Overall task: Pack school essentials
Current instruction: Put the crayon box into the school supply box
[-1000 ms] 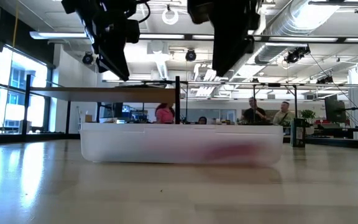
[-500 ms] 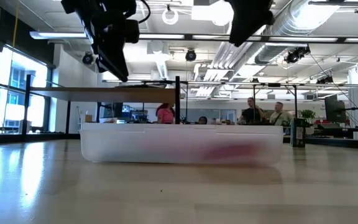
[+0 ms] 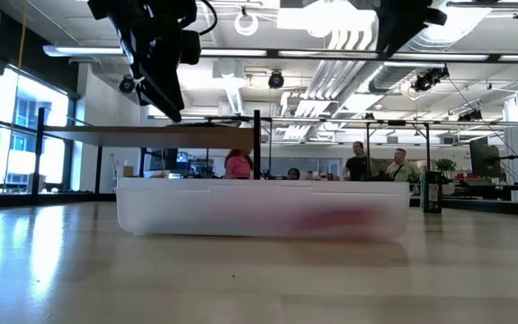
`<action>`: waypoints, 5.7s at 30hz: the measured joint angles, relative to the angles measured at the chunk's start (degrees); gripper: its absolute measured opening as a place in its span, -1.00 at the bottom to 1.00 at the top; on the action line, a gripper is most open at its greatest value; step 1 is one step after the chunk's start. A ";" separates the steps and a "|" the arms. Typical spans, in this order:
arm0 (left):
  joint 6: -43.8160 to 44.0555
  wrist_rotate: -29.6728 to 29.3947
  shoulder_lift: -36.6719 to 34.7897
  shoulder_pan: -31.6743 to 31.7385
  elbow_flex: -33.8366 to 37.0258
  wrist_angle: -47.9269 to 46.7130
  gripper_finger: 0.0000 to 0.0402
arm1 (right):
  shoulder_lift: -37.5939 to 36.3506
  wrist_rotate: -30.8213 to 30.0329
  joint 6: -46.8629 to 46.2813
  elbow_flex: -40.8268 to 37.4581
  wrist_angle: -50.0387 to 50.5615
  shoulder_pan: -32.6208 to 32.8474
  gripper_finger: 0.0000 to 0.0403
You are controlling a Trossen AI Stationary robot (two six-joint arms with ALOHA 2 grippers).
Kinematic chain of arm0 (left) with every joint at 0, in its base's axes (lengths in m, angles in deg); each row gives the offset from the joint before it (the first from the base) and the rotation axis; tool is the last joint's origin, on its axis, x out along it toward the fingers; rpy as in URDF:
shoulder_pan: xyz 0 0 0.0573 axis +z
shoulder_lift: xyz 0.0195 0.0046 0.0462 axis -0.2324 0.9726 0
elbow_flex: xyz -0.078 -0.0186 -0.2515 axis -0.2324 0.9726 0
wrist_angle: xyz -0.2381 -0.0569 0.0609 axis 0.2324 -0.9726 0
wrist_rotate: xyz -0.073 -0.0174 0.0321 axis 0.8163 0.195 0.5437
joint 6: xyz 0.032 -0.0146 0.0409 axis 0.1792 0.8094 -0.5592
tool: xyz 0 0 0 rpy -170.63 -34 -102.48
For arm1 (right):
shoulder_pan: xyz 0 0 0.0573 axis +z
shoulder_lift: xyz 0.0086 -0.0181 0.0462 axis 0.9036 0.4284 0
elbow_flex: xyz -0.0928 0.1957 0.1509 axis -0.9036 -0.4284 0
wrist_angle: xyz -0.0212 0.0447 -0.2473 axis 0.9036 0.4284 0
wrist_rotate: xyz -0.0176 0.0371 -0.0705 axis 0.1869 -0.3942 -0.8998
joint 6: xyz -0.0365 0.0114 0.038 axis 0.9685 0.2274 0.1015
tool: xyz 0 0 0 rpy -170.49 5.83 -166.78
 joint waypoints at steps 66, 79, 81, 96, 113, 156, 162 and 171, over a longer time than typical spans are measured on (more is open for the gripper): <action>-3.06 -0.22 0.00 6.78 0.00 0.72 -0.05 | -2.58 12.75 -34.49 -49.54 -33.01 -22.74 0.23; -3.06 -0.22 0.00 6.78 -0.02 0.74 -0.05 | -2.56 12.99 -34.80 -49.70 -32.94 -22.74 -0.41; -3.06 -0.22 0.00 6.78 -0.01 0.74 -0.05 | -2.56 13.01 -34.35 -49.70 -32.91 -22.74 -0.50; -2.84 -0.20 0.00 6.78 0.00 0.68 -0.05 | -2.56 17.76 -24.21 -46.56 -32.27 -20.37 -0.63; 2.12 0.61 0.00 6.34 0.00 -1.16 -0.05 | -2.56 17.60 -12.98 -30.81 -29.32 -7.72 -0.63; 8.38 7.30 0.00 -21.61 0.00 -4.04 -0.05 | -2.56 -2.72 -16.20 -25.62 -74.74 33.65 -0.63; 12.97 7.28 0.00 -23.91 -0.01 -4.03 -0.05 | -2.56 -2.85 -12.42 -25.62 -77.55 35.13 -0.63; 20.70 7.06 0.00 -24.57 -0.02 -3.72 -0.05 | -2.54 -1.62 -3.95 -21.38 -70.59 36.75 -0.63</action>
